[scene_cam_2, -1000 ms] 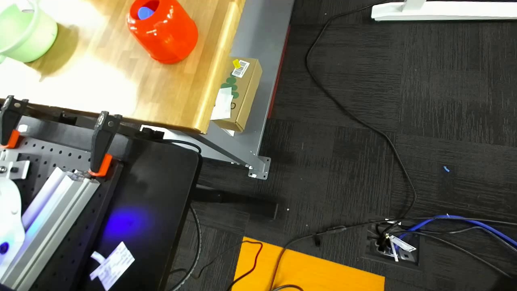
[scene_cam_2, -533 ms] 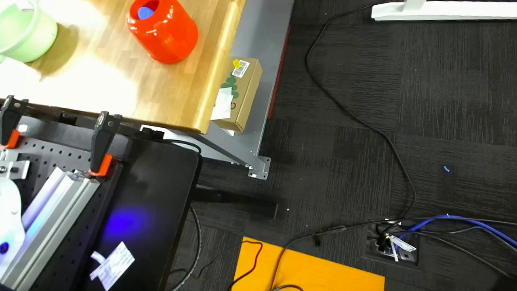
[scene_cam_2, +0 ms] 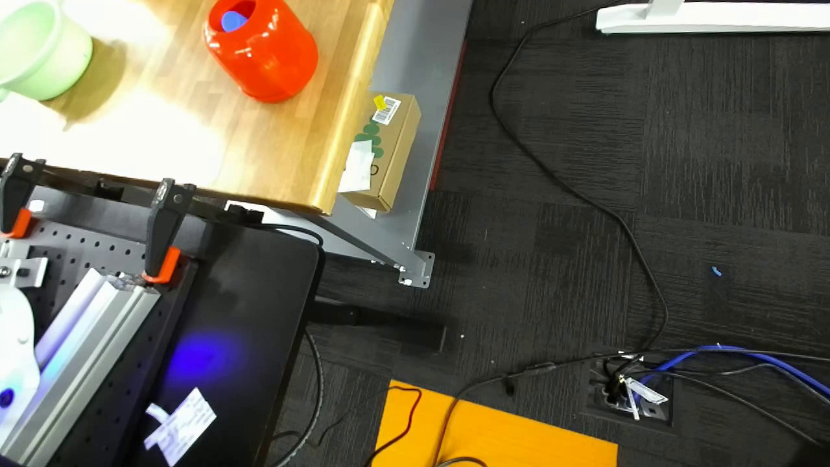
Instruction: Pick the marker and put it in the plastic drawer on the table
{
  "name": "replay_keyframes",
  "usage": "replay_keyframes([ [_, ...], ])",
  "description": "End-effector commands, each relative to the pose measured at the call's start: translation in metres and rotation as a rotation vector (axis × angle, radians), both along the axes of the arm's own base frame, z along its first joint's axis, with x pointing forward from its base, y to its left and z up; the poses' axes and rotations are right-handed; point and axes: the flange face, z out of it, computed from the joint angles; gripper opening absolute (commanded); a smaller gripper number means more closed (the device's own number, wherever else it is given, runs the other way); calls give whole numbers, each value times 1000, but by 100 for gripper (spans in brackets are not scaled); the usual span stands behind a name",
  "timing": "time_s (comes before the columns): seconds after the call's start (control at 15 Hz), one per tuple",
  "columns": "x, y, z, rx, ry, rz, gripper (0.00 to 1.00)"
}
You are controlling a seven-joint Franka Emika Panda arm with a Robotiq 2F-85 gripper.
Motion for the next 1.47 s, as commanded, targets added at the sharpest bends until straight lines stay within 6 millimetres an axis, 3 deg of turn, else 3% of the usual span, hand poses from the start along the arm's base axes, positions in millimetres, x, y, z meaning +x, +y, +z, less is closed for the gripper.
replay_keyframes([
  [0.0, -11, 13, 28, -71, -100, -14, 5],
  [0.67, -38, 81, 51, -286, -157, 131, 5],
  [1.0, -39, 93, 58, -350, -153, 189, 5],
  [1.4, -36, 95, 52, -433, -23, 310, 5],
])
